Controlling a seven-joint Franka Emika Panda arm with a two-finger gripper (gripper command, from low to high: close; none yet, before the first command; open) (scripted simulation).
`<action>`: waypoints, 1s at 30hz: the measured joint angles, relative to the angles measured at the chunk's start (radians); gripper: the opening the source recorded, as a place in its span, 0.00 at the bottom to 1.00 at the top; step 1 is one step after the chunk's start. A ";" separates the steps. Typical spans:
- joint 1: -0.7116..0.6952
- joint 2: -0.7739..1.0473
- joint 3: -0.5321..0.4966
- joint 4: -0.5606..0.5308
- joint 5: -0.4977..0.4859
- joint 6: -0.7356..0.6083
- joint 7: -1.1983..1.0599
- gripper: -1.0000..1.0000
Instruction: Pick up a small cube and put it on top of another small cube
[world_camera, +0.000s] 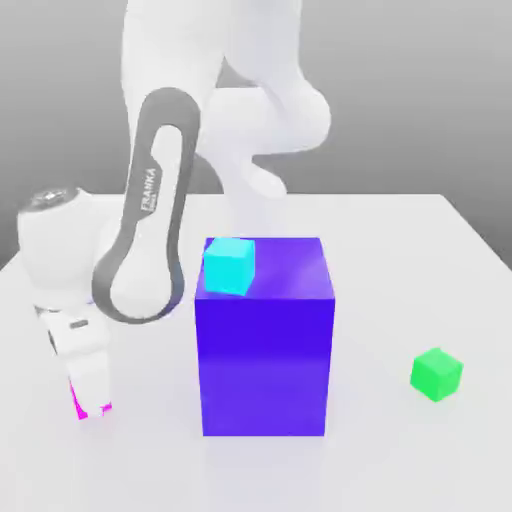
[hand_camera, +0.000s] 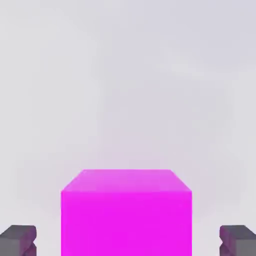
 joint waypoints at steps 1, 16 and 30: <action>0.000 0.000 0.000 0.000 0.000 0.000 0.000 0.00; 0.316 -0.203 -0.394 -0.091 -0.399 -0.084 0.303 0.00; 0.691 -0.135 -0.295 0.194 -0.502 -0.389 0.851 0.00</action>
